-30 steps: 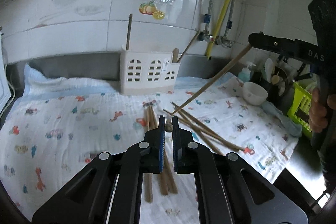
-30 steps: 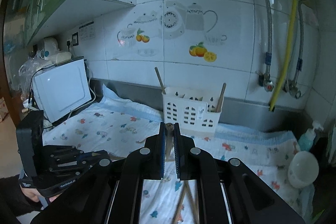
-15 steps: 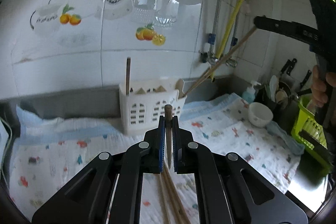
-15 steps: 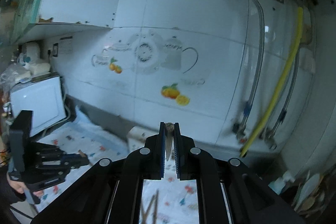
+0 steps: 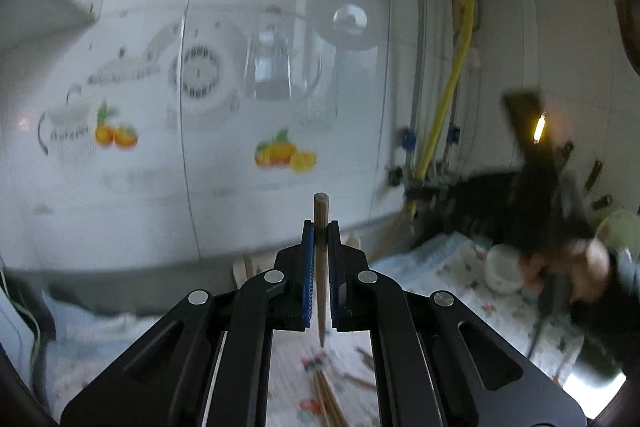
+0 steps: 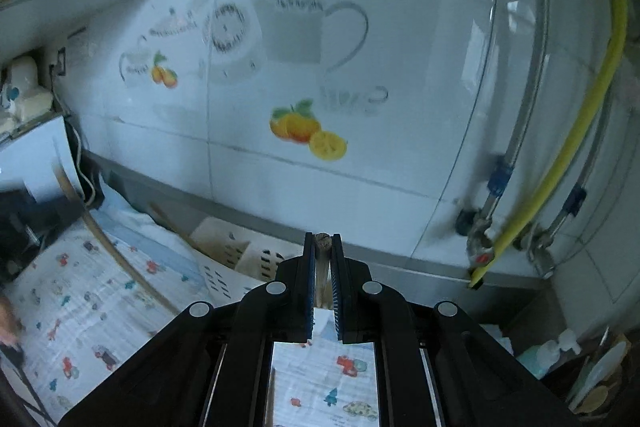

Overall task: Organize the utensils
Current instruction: 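Carry the chopstick with the left tool and insert it into the holder, then open the left tool and return it over the chopsticks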

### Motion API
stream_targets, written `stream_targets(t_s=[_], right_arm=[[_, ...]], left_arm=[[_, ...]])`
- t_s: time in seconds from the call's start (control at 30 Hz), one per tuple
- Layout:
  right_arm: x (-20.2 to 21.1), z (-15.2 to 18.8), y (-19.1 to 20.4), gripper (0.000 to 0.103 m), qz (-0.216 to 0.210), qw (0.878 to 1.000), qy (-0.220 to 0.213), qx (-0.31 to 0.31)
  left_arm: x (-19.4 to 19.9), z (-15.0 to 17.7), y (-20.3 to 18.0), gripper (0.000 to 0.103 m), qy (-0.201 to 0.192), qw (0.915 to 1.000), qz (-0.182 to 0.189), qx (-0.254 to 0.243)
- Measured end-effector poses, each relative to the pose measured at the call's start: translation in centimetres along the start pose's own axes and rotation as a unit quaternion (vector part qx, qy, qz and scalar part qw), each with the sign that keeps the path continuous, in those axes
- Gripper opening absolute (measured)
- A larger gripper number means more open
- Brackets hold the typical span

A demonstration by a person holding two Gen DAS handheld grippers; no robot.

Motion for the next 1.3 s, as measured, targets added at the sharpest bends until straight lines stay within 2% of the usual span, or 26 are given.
stream_targets(t_s=[0.13, 0.17, 0.2, 0.43, 0.57, 0.73, 0.9, 0.93, 1.0, 1.17, 1.3], right_arm=[[-1.4, 0.8, -0.5, 0.008, -0.006, 1.0, 0.012, -0.006], [-1.4, 0.9, -0.7, 0.012, -0.004, 1.0, 0.01, -0.006], [-1.4, 0.8, -0.8, 0.019, -0.002, 1.0, 0.008, -0.005], [0.9, 1.2, -1.1, 0.024, -0.004, 1.0, -0.02, 0.0], [2.2, 1.8, -0.7, 0.025, -0.01, 1.0, -0.028, 0.004], [3.6, 3.4, 0.6, 0.026, -0.023, 0.999, -0.031, 0.01], [4.8, 4.9, 1.9, 0.028, -0.036, 0.999, -0.033, 0.009], [5.1, 5.3, 2.2, 0.028, -0.04, 0.999, -0.032, 0.007], [5.7, 5.8, 2.7, 0.028, -0.045, 0.998, -0.033, 0.004], [7.4, 7.8, 3.9, 0.029, -0.055, 0.998, -0.036, -0.009], [8.6, 10.2, 4.9, 0.03, -0.061, 0.997, -0.031, -0.023]], left_arm=[[-0.3, -4.1, 0.3, 0.005, -0.039, 0.9991, -0.013, -0.008], [-0.5, -4.9, 0.4, 0.005, -0.047, 0.9987, -0.019, -0.009], [-0.6, -5.4, 0.4, 0.005, -0.053, 0.9983, -0.023, -0.01], [-3.7, -7.3, 1.6, 0.005, -0.065, 0.9963, -0.056, -0.01], [-6.0, -6.1, 2.7, 0.005, -0.045, 0.9966, -0.068, -0.003], [-8.3, -3.9, 3.6, 0.005, -0.01, 0.9977, -0.067, 0.007], [-9.0, -2.6, 3.7, 0.009, 0.009, 0.9981, -0.06, 0.006], [-8.8, -2.7, 3.7, 0.01, 0.008, 0.9981, -0.061, 0.006], [-8.3, -3.0, 3.6, 0.026, 0.004, 0.9982, -0.059, 0.007], [-5.4, -3.2, 2.8, 0.032, -0.008, 0.9981, -0.061, -0.007], [-2.1, -1.4, 2.4, 0.035, 0.003, 0.9981, -0.061, -0.01]])
Point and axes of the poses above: each gripper's, at about its wrist camera, not at the fingertips, and x roughly against the way its jaws point, y to its left, z to its underside, the point moved 9 cm from there along -x, roughly the way its jaws point, and after that the axes turned 6 degrees about -z, right-handed, at the moved point
